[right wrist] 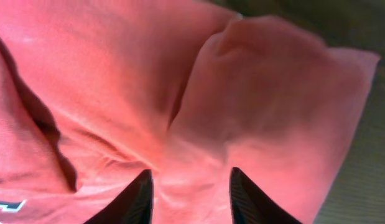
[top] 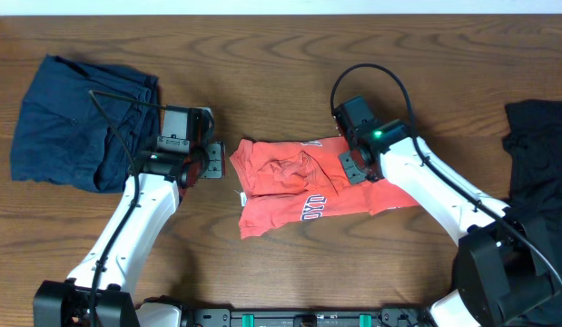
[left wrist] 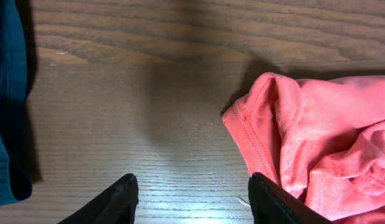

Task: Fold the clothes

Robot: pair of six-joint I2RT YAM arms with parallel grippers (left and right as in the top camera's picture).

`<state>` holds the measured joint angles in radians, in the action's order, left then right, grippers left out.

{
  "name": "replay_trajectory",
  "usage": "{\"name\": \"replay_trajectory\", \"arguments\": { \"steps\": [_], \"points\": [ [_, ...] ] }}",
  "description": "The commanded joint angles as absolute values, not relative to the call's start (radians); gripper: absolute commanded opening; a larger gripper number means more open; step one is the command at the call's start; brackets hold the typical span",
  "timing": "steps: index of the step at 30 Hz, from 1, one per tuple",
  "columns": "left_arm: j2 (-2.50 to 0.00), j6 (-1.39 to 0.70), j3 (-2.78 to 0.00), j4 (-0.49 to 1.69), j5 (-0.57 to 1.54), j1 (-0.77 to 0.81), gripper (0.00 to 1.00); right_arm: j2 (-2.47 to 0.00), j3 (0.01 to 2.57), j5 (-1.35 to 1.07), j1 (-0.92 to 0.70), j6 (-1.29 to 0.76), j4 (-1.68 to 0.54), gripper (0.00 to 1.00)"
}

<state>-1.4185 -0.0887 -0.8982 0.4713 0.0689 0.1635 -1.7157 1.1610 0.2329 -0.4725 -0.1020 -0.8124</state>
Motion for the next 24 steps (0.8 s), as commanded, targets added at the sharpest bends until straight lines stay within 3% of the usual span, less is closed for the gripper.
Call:
{"name": "replay_trajectory", "arguments": {
  "steps": [1,3,7,12,15,21,24],
  "points": [
    [-1.425,-0.090,-0.897,0.474,0.068,0.159,0.58,-1.722,1.157,0.256,-0.440,-0.122,-0.800,0.57],
    [-1.425,-0.090,-0.897,0.474,0.068,0.159,0.58,-1.723,1.157,0.253,-0.409,-0.191,-0.799,0.66],
    [-1.425,-0.090,-0.897,0.474,0.069,0.159,0.58,-1.726,1.155,0.105,-0.353,-0.258,-0.775,0.64],
    [-1.425,-0.090,-0.897,0.474,0.138,0.159,0.58,-1.779,1.146,-0.010,-0.353,-0.321,-0.680,0.16],
    [-1.425,-0.090,-0.897,0.477,0.206,0.159,0.58,-1.832,1.146,-0.062,-0.366,-0.360,-0.614,0.01],
    [-1.425,-0.090,-0.896,0.528,0.253,0.159,0.59,-1.832,1.160,-0.117,-0.359,-0.305,-0.518,0.03],
    [-1.425,-0.090,-0.888,0.550,0.254,0.159,0.67,-1.771,1.182,-0.117,-0.344,-0.205,-0.527,0.32]
  ]
}}
